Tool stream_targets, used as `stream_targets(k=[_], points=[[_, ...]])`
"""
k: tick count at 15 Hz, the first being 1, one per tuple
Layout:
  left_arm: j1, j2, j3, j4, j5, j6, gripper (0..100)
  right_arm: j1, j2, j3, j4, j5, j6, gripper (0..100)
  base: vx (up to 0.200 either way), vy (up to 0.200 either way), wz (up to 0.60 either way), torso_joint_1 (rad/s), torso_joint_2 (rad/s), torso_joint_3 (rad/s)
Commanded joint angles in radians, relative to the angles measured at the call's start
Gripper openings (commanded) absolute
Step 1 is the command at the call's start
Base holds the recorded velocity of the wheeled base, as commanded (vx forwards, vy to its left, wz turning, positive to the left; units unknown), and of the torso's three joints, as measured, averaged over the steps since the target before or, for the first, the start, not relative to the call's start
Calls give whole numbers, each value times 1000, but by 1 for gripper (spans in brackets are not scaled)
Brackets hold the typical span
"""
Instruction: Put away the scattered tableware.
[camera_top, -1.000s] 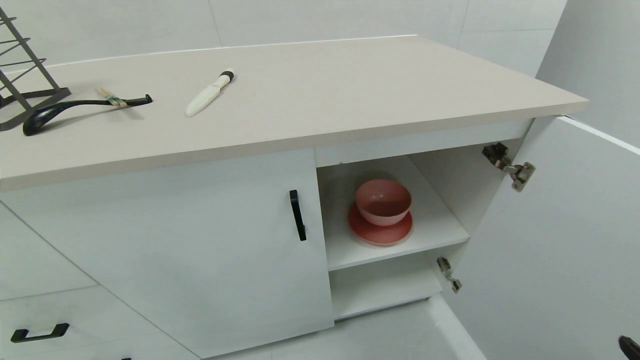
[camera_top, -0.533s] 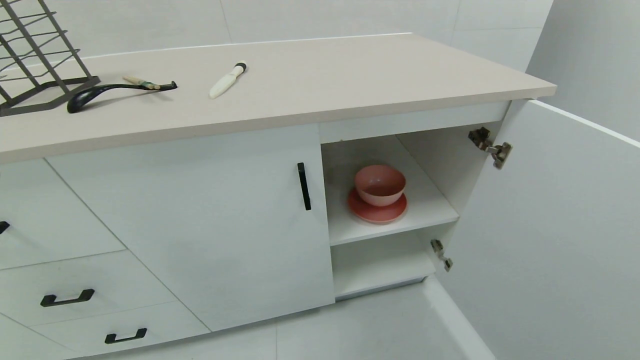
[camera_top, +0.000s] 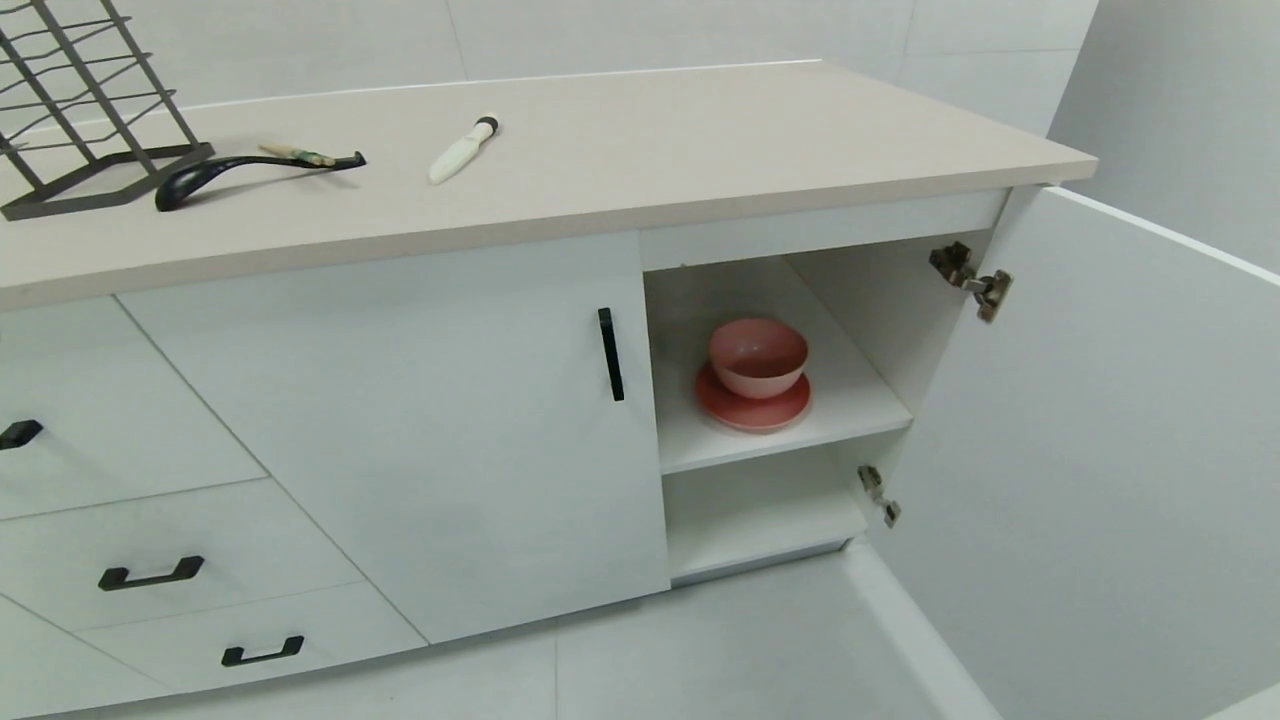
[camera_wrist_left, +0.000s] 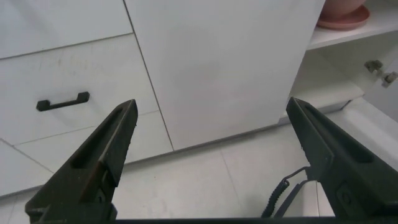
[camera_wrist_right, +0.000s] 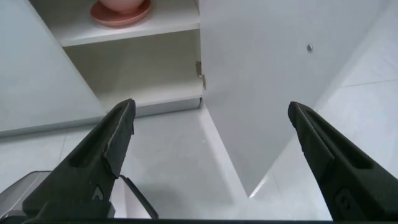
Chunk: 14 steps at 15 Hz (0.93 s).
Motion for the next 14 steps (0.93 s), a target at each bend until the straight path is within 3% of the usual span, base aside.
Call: stream_targets(k=[1, 3, 14], points=[[0, 1, 0, -2, 0, 5, 100, 0, 7, 0, 2, 0, 0, 100, -200, 0, 0, -2, 2, 7], [0, 1, 0, -2, 0, 5, 100, 0, 7, 0, 3, 0, 0, 100, -200, -200, 0, 2, 0, 7], [0, 1, 0, -2, 0, 4, 100, 0, 6, 0, 2, 3, 3, 100, 0, -200, 0, 1, 2, 2]])
